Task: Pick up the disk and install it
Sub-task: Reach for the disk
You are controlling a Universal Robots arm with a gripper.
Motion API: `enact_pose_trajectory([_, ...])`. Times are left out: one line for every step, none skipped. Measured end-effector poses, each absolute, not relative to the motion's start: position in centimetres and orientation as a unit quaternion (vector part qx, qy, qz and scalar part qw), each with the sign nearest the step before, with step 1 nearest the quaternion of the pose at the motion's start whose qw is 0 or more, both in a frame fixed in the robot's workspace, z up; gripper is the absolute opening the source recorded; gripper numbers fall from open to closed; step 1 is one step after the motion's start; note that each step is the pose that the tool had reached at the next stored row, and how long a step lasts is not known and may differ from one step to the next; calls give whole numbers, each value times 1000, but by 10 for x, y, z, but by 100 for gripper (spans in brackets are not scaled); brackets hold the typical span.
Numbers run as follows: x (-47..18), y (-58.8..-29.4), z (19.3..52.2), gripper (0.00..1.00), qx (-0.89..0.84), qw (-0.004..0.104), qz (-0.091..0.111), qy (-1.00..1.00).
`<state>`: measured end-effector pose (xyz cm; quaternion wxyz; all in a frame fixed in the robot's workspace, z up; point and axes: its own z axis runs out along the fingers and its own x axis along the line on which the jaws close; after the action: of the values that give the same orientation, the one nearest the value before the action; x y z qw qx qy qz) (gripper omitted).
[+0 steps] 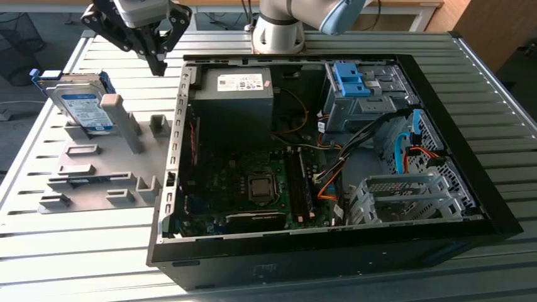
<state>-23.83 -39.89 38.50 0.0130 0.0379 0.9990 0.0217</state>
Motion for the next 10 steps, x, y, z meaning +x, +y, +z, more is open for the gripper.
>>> enact_pose_trajectory([-239,-399,385,11,38,13,22,999])
enact_pose_trajectory([-239,-399,385,11,38,13,22,999])
enact_pose_trajectory([-239,-399,385,11,38,13,22,999])
enact_pose_trajectory([-239,-399,385,11,38,13,22,999])
enact_pose_trajectory([-240,-399,385,11,38,13,22,999])
enact_pose_trajectory([-240,-399,385,11,38,13,22,999])
enact_pose_trajectory([-240,-399,385,11,38,13,22,999])
enact_pose_trajectory([-241,-399,385,11,38,13,22,999])
enact_pose_trajectory([-241,-399,385,11,38,13,22,999])
enact_pose_trajectory([-241,-399,385,11,38,13,22,999])
